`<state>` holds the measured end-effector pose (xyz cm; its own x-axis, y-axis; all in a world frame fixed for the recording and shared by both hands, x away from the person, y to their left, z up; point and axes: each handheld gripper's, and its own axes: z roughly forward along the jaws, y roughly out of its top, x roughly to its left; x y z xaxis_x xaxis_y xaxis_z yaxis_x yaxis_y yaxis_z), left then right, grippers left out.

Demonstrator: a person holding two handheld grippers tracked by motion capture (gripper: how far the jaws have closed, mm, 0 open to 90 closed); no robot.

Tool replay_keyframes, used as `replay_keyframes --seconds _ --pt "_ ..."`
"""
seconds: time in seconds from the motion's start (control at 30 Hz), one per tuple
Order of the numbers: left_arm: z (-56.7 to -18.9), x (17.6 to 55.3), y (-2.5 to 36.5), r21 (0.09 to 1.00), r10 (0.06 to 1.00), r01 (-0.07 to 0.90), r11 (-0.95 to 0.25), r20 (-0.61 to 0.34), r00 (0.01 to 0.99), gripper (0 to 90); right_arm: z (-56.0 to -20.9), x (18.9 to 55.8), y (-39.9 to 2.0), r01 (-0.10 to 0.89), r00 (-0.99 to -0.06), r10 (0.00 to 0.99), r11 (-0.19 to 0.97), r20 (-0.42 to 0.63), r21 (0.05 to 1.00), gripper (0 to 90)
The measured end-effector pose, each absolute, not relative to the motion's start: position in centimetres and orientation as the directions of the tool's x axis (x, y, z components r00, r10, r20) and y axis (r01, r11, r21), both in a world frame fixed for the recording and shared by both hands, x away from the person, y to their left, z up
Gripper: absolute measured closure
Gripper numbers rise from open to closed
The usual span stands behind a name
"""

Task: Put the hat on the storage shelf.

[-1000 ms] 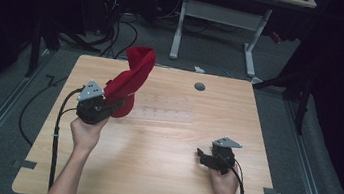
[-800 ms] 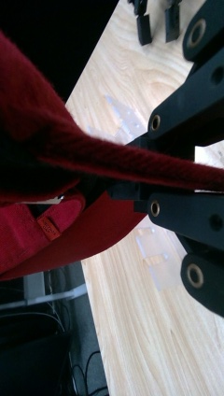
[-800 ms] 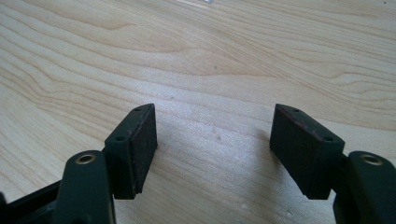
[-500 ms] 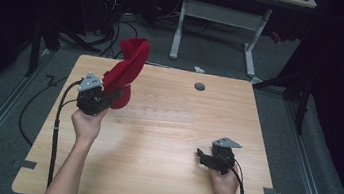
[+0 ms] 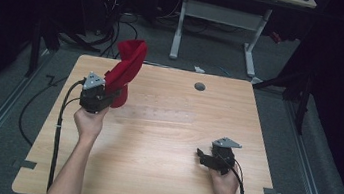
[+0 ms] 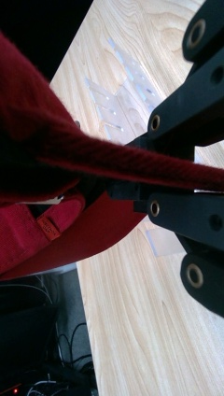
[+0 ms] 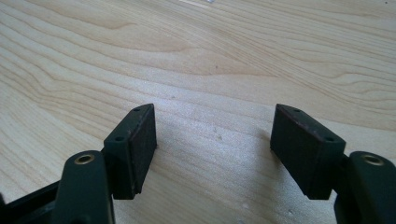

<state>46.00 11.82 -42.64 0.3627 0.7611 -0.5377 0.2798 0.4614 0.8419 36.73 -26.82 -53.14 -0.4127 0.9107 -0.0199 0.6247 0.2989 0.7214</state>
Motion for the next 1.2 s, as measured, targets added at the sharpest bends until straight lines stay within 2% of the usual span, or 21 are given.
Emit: replay_keyframes --seconds 0.63,1.2 --pt "-44.2 47.0 11.8 0.832 0.772 0.274 0.482 -0.552 0.316 85.0 -53.1 36.7 -26.8 0.626 -0.413 0.911 0.298 -0.019 0.721 31.6" --pt "-44.5 47.1 11.2 0.831 0.765 0.271 0.487 -0.555 0.327 84.3 -53.1 36.6 -26.8 0.626 -0.412 0.911 0.298 -0.018 0.72 31.5"
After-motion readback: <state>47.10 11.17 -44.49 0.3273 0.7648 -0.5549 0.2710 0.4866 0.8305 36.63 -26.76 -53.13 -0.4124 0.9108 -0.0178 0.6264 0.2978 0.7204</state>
